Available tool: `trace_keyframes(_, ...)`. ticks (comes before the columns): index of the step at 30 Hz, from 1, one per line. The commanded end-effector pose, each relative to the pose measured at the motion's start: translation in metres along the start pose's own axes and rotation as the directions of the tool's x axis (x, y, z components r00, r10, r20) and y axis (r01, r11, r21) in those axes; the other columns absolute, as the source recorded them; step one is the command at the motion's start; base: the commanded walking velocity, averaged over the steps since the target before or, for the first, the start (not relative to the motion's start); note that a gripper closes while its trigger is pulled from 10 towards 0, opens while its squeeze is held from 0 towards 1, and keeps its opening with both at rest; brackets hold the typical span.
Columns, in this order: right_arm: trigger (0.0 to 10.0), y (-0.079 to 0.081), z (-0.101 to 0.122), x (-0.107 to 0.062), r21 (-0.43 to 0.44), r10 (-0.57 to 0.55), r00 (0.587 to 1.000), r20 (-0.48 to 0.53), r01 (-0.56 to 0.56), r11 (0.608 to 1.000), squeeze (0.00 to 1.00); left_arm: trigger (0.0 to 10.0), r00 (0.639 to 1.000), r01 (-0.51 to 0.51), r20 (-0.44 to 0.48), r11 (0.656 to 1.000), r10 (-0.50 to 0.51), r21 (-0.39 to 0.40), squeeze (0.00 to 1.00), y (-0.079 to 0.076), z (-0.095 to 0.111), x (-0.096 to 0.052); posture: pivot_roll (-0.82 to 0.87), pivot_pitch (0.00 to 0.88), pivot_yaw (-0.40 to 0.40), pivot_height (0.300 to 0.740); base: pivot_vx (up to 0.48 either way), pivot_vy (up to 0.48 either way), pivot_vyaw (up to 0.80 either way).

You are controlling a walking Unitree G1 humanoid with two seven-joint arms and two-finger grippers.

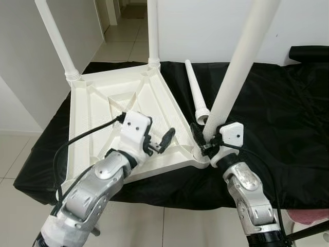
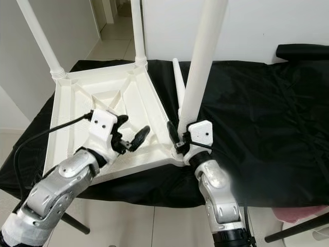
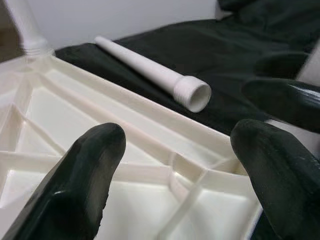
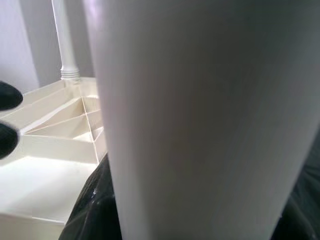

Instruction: Building children table

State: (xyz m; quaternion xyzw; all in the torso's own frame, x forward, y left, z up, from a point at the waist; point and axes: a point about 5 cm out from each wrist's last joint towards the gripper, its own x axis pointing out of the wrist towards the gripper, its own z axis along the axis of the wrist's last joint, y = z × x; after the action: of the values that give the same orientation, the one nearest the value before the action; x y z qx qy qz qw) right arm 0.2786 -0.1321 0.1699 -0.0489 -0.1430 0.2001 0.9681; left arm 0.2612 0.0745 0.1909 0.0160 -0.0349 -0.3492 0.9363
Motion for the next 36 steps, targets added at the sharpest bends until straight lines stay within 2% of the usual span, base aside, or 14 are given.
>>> trace_keyframes(1, 10.0, 0.001, -0.011, -0.005, -0.011, 0.024, 0.999, -0.047, -0.024, 1.0, 0.0, 10.0, 0.959, 0.284, -0.023, 0.959, -0.284, -0.002, 0.0, -0.016, -0.002, -0.004, 0.01, 0.055, 0.082, 0.74, 0.0, 0.0, 0.0)
trace_keyframes(6, 10.0, 0.0, -0.017, -0.007, -0.088, 0.086, 0.994, -0.065, -0.092, 0.992, 0.0, 10.0, 0.953, 0.299, -0.04, 0.954, -0.299, -0.014, 0.0, -0.02, -0.004, -0.007, 0.01, 0.053, 0.084, 0.74, 0.0, 0.0, 0.0)
trace_keyframes(13, 10.0, 0.002, -0.026, -0.007, -0.104, 0.175, 0.979, -0.101, -0.186, 0.977, 0.0, 10.0, 0.955, 0.291, -0.052, 0.957, -0.292, -0.009, 0.0, -0.018, -0.003, -0.008, 0.01, 0.057, 0.087, 0.74, 0.0, 0.0, 0.0)
trace_keyframes(15, 10.0, 0.004, -0.03, -0.007, -0.081, 0.22, 0.968, -0.121, -0.23, 0.97, 0.0, 10.0, 0.955, 0.291, -0.054, 0.957, -0.292, -0.014, 0.0, -0.018, -0.002, -0.008, 0.02, 0.063, 0.093, 0.74, 0.0, 0.0, 0.0)
trace_keyframes(18, 10.0, 0.004, -0.03, -0.007, -0.066, 0.232, 0.965, -0.124, -0.241, 0.968, 0.0, 10.0, 0.955, 0.291, -0.056, 0.957, -0.291, -0.013, 0.0, -0.018, -0.002, -0.008, 0.02, 0.063, 0.093, 0.74, 0.0, 0.0, 0.0)
trace_keyframes(20, 10.0, 0.004, -0.032, -0.005, -0.013, 0.245, 0.959, -0.143, -0.249, 0.968, 0.0, 10.0, 0.954, 0.293, -0.059, 0.956, -0.294, -0.015, 0.0, -0.019, -0.001, -0.008, 0.02, 0.067, 0.097, 0.74, 0.0, 0.0, 0.0)
trace_keyframes(21, 10.0, 0.004, -0.032, -0.005, -0.013, 0.245, 0.959, -0.143, -0.249, 0.968, 0.0, 10.0, 0.954, 0.293, -0.059, 0.956, -0.294, -0.015, 0.0, -0.019, -0.001, -0.008, 0.02, 0.067, 0.097, 0.74, 0.0, 0.0, 0.0)
trace_keyframes(36, 10.0, -0.01, -0.037, 0.009, 0.088, 0.191, 0.949, -0.25, -0.175, 0.981, 0.0, 10.0, 0.954, 0.293, -0.06, 0.956, -0.294, -0.018, 0.0, -0.018, 0.001, -0.009, 0.03, 0.06, 0.094, 0.74, 0.0, 0.0, 0.0)
